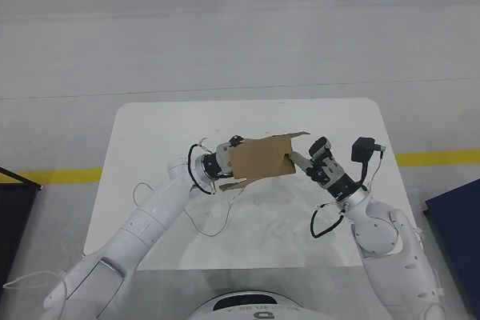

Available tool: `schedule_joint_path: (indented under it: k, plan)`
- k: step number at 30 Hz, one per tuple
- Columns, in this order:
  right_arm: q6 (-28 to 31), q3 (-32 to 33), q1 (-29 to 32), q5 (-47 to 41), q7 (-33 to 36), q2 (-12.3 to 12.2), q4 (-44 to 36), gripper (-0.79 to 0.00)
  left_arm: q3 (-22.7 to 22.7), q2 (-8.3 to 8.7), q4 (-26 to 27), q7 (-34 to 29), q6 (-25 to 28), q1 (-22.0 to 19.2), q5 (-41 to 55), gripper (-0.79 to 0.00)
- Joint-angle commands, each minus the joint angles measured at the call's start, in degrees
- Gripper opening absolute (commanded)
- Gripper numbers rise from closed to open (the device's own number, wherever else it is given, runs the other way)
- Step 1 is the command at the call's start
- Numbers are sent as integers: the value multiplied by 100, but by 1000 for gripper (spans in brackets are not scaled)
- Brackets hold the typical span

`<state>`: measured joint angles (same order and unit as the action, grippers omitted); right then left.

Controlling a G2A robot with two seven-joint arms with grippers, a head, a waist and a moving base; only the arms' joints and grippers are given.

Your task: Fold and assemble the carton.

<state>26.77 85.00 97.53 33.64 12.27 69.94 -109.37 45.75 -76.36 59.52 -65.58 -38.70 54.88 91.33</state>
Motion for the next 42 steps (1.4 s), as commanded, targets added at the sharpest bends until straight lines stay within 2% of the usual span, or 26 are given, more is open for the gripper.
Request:
schedule_joint_path:
  k: [1,6,13,23,26,29,38,42]
  plan:
    - [-19,-12,-22,-43,96,-6,7,0,9,5,-10,1,-1,-5,-39,-785]
    - [5,54,-65,-353,188,-22,32,0,26,8,-19,-3,3,-3,-96,-785]
    - [465,401,-16,-1409,405,-75,88,0,19,3,-51,-14,14,-21,-98,-785]
    - [465,401,-16,-1409,405,-75,88,0,23,-23,-161,-96,96,-64,-95,-785]
    - [-35,376,-113,-1123,385,-70,149,0,37,-24,-96,8,144,-17,-90,-785]
    - [-265,187,-236,-942,433,-59,154,0,119,-11,84,168,137,92,-75,-785]
    - [-39,-8,-159,-669,761,-94,36,0,265,15,242,325,-82,225,-193,-785]
    - [-287,-39,-219,-527,790,-99,61,0,291,12,265,369,-131,236,-281,-785]
